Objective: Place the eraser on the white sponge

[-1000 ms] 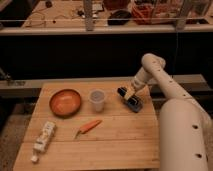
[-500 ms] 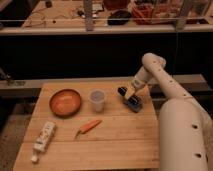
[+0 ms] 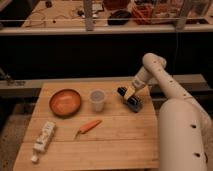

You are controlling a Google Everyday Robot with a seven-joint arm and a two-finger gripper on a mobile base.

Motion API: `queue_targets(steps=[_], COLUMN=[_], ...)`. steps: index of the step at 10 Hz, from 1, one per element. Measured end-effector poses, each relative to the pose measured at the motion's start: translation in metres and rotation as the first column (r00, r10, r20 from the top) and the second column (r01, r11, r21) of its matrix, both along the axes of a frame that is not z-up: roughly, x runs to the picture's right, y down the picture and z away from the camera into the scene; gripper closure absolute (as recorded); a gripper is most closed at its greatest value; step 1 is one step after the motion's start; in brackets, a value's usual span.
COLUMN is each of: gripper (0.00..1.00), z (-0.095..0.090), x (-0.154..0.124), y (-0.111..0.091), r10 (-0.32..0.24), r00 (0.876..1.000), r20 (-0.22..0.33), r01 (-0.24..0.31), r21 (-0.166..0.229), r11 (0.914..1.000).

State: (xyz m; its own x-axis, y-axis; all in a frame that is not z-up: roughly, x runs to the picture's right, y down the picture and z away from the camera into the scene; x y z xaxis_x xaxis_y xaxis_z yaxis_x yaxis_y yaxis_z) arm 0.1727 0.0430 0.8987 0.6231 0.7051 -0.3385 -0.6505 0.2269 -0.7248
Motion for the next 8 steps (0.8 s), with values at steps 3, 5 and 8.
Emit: queue_targets(steps=[3,5,8], gripper=[0.89,0.81,0.8], z=[0.0013,0.0017,0.0027], x=[0.0004,0.0016,0.0023], y=[0.0005,0.0,-0.0005], r10=[0.007,0.012,0.018], r00=[1.0,1.0,1.0], r20=[-0.004,-0.008,-0.012], r01=[-0.007,-0.012,-0.018], r21=[-0.004,-0.004,-0.005], r11=[1.0,0.9999,0.9998])
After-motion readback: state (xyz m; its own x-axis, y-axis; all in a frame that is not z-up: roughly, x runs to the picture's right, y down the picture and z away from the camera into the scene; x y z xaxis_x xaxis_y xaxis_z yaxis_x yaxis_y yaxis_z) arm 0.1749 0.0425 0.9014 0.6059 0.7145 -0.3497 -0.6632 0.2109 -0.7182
